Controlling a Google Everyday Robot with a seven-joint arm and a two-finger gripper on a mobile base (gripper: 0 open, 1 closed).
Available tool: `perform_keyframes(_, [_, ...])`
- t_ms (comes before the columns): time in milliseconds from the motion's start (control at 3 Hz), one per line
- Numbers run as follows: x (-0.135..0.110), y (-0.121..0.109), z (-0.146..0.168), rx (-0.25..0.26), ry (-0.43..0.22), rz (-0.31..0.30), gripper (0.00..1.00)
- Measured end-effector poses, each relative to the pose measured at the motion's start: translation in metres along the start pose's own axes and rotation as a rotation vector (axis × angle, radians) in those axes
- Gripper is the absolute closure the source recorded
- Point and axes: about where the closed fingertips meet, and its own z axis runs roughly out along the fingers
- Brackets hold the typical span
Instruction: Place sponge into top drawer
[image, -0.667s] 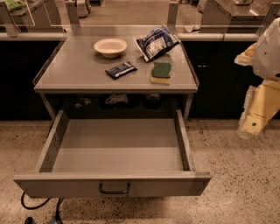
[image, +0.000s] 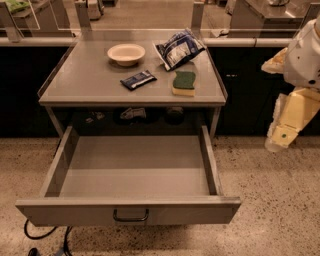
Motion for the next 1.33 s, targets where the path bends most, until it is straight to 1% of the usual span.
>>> perform_keyframes(333, [-0.009,-0.035,0.026,-0.042,-0.111,-0.011,0.00])
perform_keyframes(667, [-0.015,-0.085,0.062,-0.058,-0.236,0.005,0.00])
perform_keyframes(1000, [-0.014,-0.133,0.088,0.003,-0.298,0.042,0.00])
perform_keyframes(1333, [-0.002,-0.176,0.102,0.114,-0.295,0.109,0.00])
